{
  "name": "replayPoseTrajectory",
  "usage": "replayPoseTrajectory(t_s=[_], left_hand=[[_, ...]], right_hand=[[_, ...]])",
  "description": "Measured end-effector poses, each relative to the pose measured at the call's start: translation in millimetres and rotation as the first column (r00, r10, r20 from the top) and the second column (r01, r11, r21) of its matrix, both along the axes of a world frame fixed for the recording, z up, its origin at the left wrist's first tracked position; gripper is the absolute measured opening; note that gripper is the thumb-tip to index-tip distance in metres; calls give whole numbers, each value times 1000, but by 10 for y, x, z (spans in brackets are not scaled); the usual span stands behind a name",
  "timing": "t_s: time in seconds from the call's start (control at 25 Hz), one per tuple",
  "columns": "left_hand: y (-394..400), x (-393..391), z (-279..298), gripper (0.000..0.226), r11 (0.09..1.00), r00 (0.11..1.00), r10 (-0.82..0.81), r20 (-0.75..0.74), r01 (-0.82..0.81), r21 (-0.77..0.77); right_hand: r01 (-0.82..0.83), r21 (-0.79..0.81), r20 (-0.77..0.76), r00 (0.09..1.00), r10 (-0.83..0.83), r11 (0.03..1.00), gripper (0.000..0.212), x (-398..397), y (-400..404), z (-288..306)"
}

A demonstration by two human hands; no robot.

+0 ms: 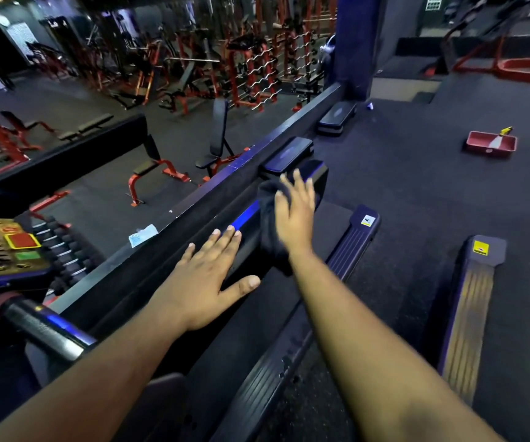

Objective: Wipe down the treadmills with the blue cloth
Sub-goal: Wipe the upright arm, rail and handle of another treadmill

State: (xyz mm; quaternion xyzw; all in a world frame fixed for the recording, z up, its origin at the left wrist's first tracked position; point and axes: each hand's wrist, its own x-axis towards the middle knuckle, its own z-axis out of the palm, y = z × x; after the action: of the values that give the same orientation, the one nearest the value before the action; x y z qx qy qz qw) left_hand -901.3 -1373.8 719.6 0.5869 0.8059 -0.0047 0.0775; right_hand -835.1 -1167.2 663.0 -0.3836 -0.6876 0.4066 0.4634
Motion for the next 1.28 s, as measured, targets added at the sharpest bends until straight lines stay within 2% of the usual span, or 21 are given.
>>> replayPoseTrajectory(t_s=[0.12, 0.16, 0.24, 0.32, 0.4, 0.52, 0.68, 0.76, 0.84, 0.88, 0.92, 1.0, 1.08, 1.16, 1.24, 1.28], left_hand=[[-30, 6, -6, 100, 1000, 1000, 0, 12, 0, 10], [-24, 2, -6, 102, 1000, 1000, 0, 30, -1, 21], [-22, -1, 0, 108, 999, 998, 8, 59, -11, 40], [-5, -14, 1, 111, 999, 997, 8, 71, -10, 40], [-1, -9, 2, 110, 1000, 998, 2, 59, -4, 28], [6, -7, -5, 106, 1000, 1000, -2, 17, 1, 19], [-3, -13, -10, 103, 1000, 1000, 2, -2, -2, 4], [-8, -6, 0, 104, 1000, 1000, 6, 4, -6, 8], [1, -10, -1, 105, 1000, 1000, 10, 8, -10, 15], [3, -11, -3, 106, 1000, 1000, 14, 9, -14, 16], [4, -9, -6, 106, 1000, 1000, 13, 8, -14, 15], [6, -3, -4, 108, 1000, 1000, 11, 2, -11, 10], [13, -3, 1, 108, 1000, 1000, 13, -7, -13, 4], [11, -3, 5, 108, 1000, 1000, 13, -18, -13, 4], [-1, 12, 5, 108, 1000, 1000, 9, -21, -9, -4], [-5, 19, 4, 108, 1000, 1000, 10, -28, -10, -1]], right_hand=[[45, -124, 175, 984, -23, 991, 49, -52, 89, 194], [10, -85, 175, 985, 5, 996, 56, -29, -100, 179], [-165, 31, 147, 976, 158, 986, 67, 119, -585, 47], [-319, 84, 176, 937, 301, 944, 69, 315, -800, -181], [-351, 131, 222, 922, 318, 927, 64, 428, -707, -272], [-279, 236, 326, 925, 195, 931, 51, 290, -193, -156], [1, 1, 489, 872, -1, 1000, 42, 50, 474, 278], [46, -60, 354, 935, -21, 997, 55, 6, 190, 258], [-74, -73, 135, 987, 84, 995, 66, 54, -411, 89], [-163, -80, 58, 984, 167, 983, 69, 122, -680, -24], [-232, -84, 25, 972, 235, 969, 70, 192, -836, -116], [-262, -78, 33, 964, 265, 962, 65, 239, -745, -156], [-245, -2, 147, 959, 242, 970, 50, 186, -403, -48], [-275, 71, 354, 906, 234, 959, 36, 99, 53, 161], [-246, 35, 489, 849, 198, 969, 35, 69, 500, 339], [-190, -3, 485, 858, 168, 982, 38, 66, 661, 402]])
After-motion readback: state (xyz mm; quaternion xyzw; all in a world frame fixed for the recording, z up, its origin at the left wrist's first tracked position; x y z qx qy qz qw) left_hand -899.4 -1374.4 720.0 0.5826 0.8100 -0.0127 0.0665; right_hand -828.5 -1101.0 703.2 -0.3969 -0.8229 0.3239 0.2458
